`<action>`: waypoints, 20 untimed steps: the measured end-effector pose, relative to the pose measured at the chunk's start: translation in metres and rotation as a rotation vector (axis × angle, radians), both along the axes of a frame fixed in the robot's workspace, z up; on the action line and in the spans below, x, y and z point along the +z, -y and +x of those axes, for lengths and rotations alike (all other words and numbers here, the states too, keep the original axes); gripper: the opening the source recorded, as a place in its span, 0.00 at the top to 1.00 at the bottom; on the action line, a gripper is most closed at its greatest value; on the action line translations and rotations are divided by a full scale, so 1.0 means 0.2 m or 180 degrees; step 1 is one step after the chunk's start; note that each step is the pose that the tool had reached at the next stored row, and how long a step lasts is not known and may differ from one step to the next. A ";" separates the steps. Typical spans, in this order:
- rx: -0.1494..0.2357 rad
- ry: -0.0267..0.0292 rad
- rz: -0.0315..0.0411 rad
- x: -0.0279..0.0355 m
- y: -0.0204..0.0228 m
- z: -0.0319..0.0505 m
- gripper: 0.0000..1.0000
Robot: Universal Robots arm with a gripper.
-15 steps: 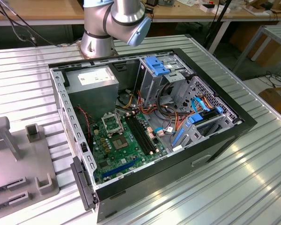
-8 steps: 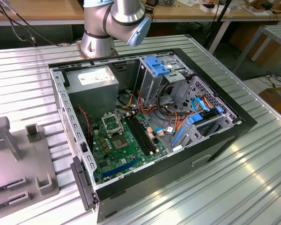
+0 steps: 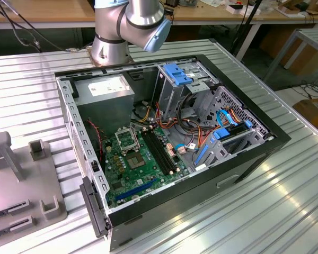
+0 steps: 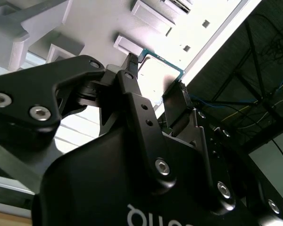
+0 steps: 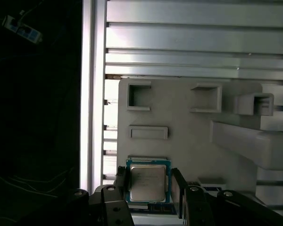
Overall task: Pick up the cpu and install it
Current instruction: 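Pick up the cpu and move it towards the insertion slot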
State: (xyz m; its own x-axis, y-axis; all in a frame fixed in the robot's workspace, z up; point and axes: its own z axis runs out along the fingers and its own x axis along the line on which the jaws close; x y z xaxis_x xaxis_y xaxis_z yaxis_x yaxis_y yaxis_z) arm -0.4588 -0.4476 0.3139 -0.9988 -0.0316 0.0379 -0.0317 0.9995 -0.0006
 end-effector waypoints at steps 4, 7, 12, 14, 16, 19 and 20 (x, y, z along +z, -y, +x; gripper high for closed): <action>0.0000 0.0000 0.0000 0.023 0.000 0.000 0.53; 0.0000 0.0000 0.0000 0.039 0.000 0.000 0.53; 0.0000 -0.0001 0.0000 0.067 0.000 0.000 0.53; 0.0000 -0.0001 0.0000 0.078 0.000 0.000 0.53; 0.0000 -0.0001 0.0000 0.088 0.000 0.000 0.53; 0.0000 -0.0001 0.0000 0.099 0.000 0.000 0.53; 0.0000 -0.0001 0.0000 0.103 0.000 0.000 0.53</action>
State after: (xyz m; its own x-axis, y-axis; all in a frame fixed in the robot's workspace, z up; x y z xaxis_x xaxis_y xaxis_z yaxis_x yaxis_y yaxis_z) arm -0.4588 -0.4476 0.3345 -0.9988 -0.0316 0.0382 -0.0317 0.9995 -0.0006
